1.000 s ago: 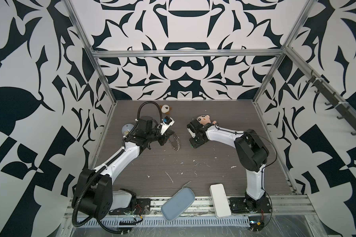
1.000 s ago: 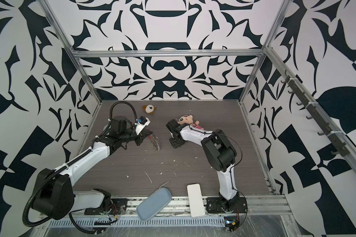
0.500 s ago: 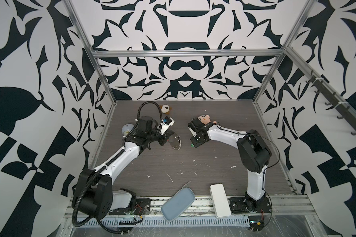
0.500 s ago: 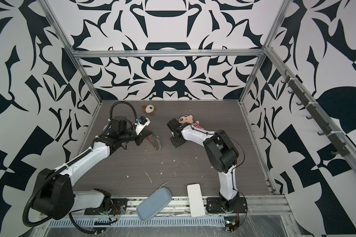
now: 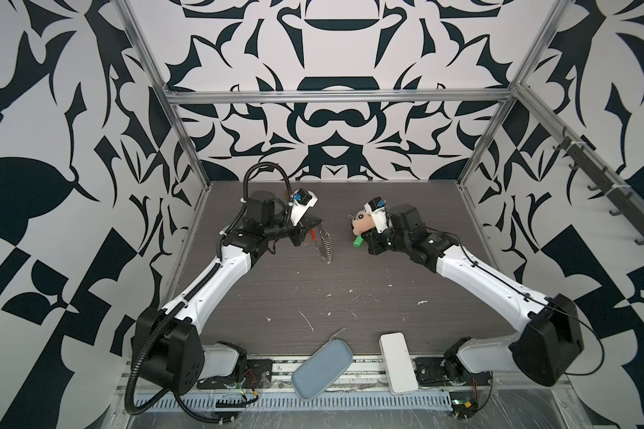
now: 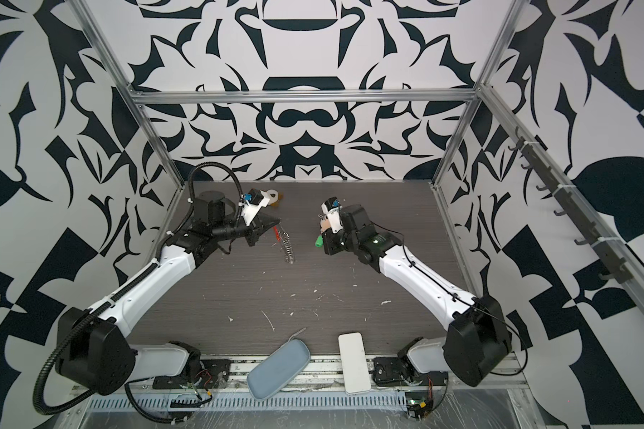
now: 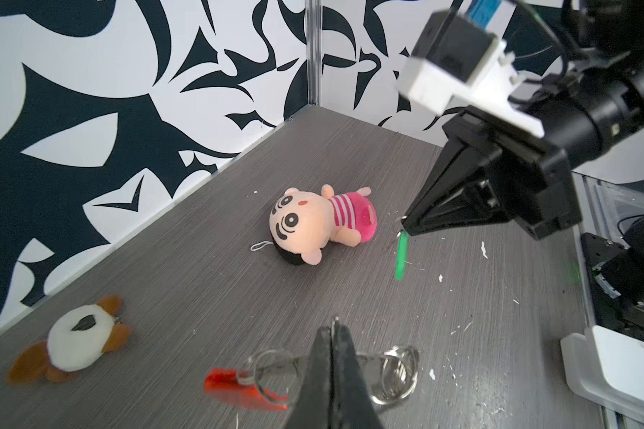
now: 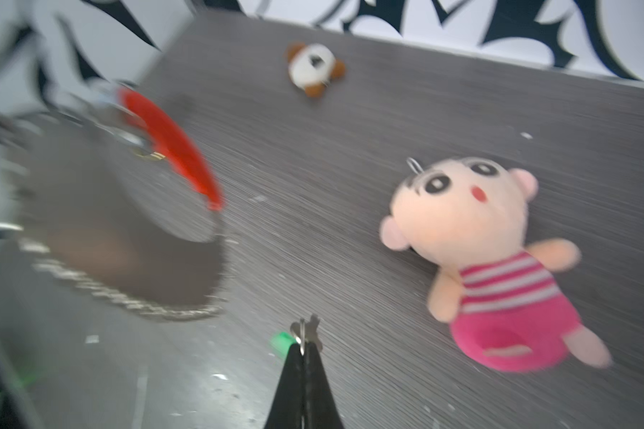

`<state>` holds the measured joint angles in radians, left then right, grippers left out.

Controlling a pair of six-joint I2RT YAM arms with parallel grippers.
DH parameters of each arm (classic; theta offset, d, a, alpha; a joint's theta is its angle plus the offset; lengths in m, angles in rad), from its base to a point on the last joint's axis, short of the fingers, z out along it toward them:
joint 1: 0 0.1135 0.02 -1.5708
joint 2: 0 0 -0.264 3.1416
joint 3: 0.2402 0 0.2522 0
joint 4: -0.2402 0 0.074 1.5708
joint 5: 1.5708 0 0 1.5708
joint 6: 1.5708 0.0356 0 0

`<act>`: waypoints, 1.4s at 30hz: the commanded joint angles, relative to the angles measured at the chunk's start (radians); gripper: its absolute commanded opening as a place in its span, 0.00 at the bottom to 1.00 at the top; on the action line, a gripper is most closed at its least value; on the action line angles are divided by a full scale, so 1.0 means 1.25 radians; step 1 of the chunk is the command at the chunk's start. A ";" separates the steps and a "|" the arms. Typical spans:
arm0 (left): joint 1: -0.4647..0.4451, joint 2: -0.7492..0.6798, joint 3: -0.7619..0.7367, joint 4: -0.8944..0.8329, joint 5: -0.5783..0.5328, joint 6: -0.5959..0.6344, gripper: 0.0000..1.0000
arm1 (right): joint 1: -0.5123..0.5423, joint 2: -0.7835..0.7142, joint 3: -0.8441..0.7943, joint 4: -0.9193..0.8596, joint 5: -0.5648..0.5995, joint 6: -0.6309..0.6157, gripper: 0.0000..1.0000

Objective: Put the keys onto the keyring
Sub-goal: 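Carry the green tag with the right gripper to the keyring in the left gripper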

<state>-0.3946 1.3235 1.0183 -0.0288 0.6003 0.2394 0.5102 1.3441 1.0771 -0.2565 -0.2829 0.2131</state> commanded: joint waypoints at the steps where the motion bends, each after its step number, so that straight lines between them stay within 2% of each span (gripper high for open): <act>1: -0.018 -0.024 -0.054 0.083 -0.009 -0.046 0.00 | -0.047 -0.017 -0.001 0.096 -0.284 0.072 0.00; 3: -0.021 -0.019 -0.052 0.074 -0.020 -0.047 0.00 | -0.072 -0.012 -0.001 0.130 -0.357 0.106 0.00; 8: -0.023 -0.033 -0.070 0.109 -0.019 -0.038 0.00 | -0.078 0.019 0.023 0.191 -0.421 0.163 0.00; 15: -0.022 -0.052 -0.085 0.129 0.007 0.065 0.00 | -0.078 0.102 0.123 0.107 -0.449 0.197 0.00; 19: -0.022 -0.045 -0.073 0.145 0.030 0.085 0.00 | -0.067 0.115 0.148 0.086 -0.473 0.181 0.00; 23: -0.022 0.004 -0.058 0.177 0.056 0.089 0.00 | -0.046 0.141 0.201 -0.002 -0.472 0.124 0.00; 28: -0.023 0.049 -0.042 0.196 0.065 0.090 0.00 | -0.046 0.154 0.216 0.002 -0.473 0.145 0.00; 35: -0.022 0.080 -0.042 0.268 0.059 0.039 0.00 | -0.045 0.190 0.257 -0.014 -0.490 0.176 0.00; 42: -0.023 0.080 -0.035 0.264 0.064 0.030 0.00 | -0.039 0.220 0.267 -0.017 -0.472 0.172 0.00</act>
<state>-0.4221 1.4227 0.9367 0.2546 0.6521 0.2897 0.4538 1.6241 1.3624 -0.2871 -0.8639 0.4274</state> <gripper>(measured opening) 0.039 0.048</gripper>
